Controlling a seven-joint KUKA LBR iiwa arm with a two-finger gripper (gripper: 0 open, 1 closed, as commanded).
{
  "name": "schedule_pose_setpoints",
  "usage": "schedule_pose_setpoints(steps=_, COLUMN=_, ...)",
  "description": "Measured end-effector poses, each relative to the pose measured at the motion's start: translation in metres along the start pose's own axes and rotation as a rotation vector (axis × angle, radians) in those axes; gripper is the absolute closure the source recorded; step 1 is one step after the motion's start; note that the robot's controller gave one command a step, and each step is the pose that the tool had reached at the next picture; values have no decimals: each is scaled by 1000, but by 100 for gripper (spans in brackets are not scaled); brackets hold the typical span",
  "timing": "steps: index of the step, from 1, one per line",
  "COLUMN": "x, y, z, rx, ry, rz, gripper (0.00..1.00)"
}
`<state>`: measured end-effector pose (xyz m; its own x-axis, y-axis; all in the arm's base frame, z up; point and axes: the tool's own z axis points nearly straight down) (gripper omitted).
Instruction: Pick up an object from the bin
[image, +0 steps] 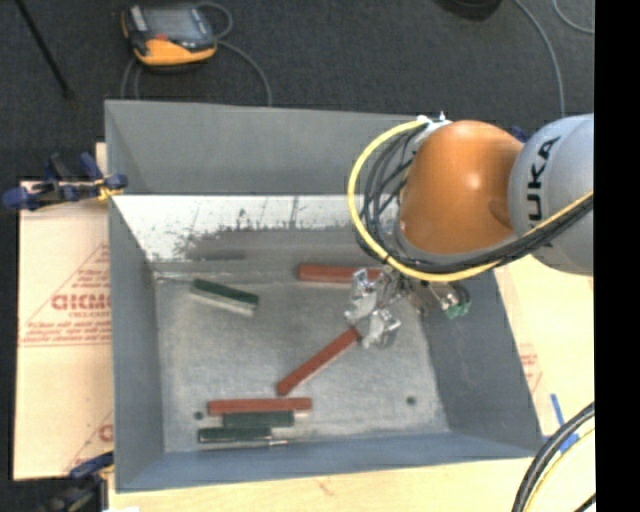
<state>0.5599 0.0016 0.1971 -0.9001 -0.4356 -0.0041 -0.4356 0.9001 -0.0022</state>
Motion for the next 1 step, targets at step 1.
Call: schedule_pose_setpoints(steps=1, x=2, y=-2, z=-12, rx=-1, ry=0, rz=13, gripper=100)
